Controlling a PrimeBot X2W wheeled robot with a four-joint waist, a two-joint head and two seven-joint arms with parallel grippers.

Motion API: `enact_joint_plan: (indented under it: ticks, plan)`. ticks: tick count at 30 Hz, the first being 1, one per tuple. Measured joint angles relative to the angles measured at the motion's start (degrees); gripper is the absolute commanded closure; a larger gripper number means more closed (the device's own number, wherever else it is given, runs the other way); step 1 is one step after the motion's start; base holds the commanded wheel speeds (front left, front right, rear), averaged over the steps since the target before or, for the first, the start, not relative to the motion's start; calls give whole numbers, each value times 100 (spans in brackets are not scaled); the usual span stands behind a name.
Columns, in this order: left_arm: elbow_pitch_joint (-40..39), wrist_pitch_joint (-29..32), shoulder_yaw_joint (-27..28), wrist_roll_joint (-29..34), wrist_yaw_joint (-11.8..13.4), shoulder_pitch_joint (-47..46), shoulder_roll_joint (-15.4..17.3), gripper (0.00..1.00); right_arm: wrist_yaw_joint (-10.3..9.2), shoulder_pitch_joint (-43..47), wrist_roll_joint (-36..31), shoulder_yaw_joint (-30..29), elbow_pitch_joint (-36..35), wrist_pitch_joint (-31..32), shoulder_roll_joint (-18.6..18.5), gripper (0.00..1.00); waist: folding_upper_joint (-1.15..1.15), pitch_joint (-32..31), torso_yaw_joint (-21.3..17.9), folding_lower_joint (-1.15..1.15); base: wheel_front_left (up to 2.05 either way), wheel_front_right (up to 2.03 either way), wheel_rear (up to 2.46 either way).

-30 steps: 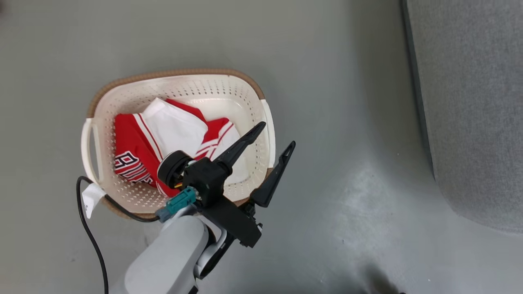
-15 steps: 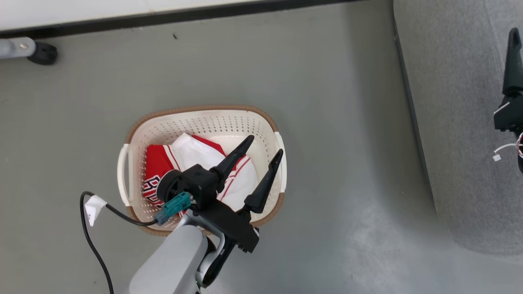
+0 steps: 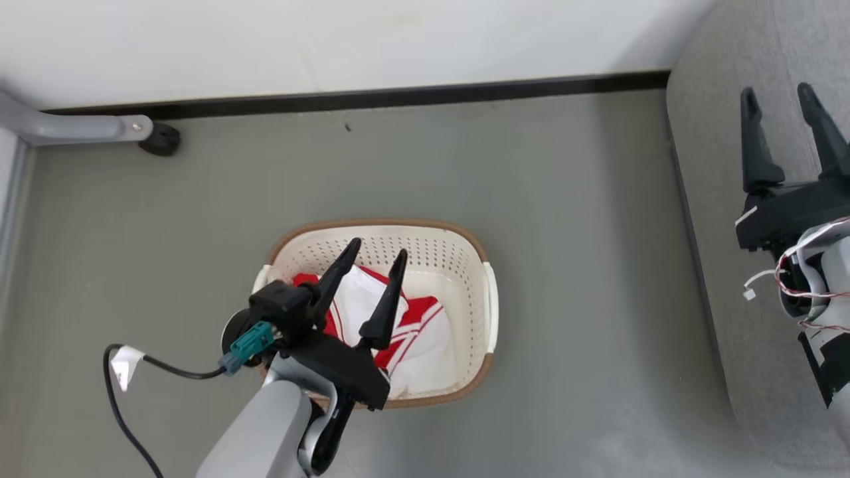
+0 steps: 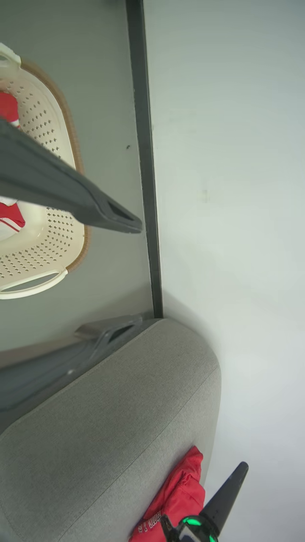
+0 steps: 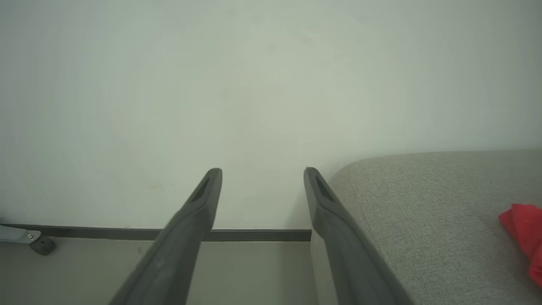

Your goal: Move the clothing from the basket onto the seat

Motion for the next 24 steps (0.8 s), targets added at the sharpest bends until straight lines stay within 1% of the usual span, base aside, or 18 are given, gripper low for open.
enact_joint_plan:
  ticks: [5, 13, 22, 24]
  plan:
    - [109, 0, 269, 13, 102, 151, -12, 0, 52, 161, 0, 75, -51, 0, 102, 0, 0, -277, 167, 0, 0, 0, 0]
    - [270, 0, 693, 159, 332, 305, -1, 0, 126, 638, -1, 291, -172, 0, 443, 0, 0, -644, 413, 0, 0, 0, 0]
    - [310, 1, 1213, 252, 582, 645, 143, 0, 142, 1059, -53, 414, -265, 0, 767, 0, 0, -986, 605, 0, 0, 0, 0]
    - [309, 1, 1317, 285, 601, 735, 189, 0, 140, 1139, -53, 428, -290, 1, 849, 0, 0, -1050, 616, 0, 0, 0, 0]
